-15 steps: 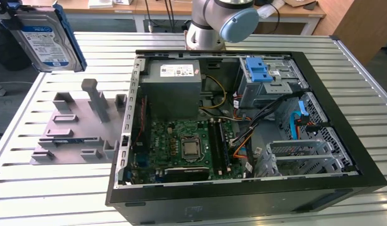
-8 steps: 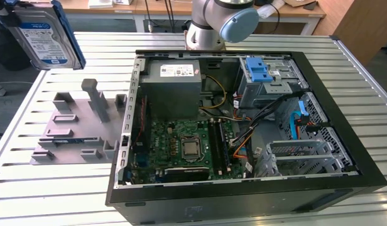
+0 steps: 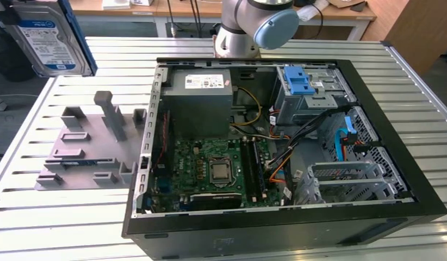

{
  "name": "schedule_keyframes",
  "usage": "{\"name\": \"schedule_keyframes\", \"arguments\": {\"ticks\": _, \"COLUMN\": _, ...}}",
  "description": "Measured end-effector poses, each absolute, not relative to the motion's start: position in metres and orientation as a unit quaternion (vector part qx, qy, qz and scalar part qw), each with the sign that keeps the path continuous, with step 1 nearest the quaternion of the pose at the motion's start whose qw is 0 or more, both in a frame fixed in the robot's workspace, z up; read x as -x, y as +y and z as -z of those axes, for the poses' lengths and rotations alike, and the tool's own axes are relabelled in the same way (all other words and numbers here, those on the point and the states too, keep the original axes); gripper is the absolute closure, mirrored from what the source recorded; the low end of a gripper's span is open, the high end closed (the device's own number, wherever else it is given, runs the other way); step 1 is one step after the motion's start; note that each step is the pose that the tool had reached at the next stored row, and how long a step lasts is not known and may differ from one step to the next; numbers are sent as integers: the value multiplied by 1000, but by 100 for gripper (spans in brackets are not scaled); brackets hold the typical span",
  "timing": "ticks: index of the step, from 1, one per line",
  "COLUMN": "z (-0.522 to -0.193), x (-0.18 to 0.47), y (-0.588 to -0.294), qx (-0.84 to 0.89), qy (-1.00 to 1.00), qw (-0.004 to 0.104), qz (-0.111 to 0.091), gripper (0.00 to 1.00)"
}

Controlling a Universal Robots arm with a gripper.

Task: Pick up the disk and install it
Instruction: 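Pick up the disk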

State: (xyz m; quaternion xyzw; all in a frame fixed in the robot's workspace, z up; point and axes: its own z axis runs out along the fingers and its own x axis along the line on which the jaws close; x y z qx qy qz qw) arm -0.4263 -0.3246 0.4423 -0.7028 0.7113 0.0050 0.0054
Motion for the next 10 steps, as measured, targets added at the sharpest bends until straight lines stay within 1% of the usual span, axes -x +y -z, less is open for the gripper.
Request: {"name": "schedule_keyframes", "arguments": {"ticks": 10, "z": -457, "x": 426, "y": -325, "qx": 703, "qy": 711, "qw": 5, "qz": -5, "gripper": 64}}
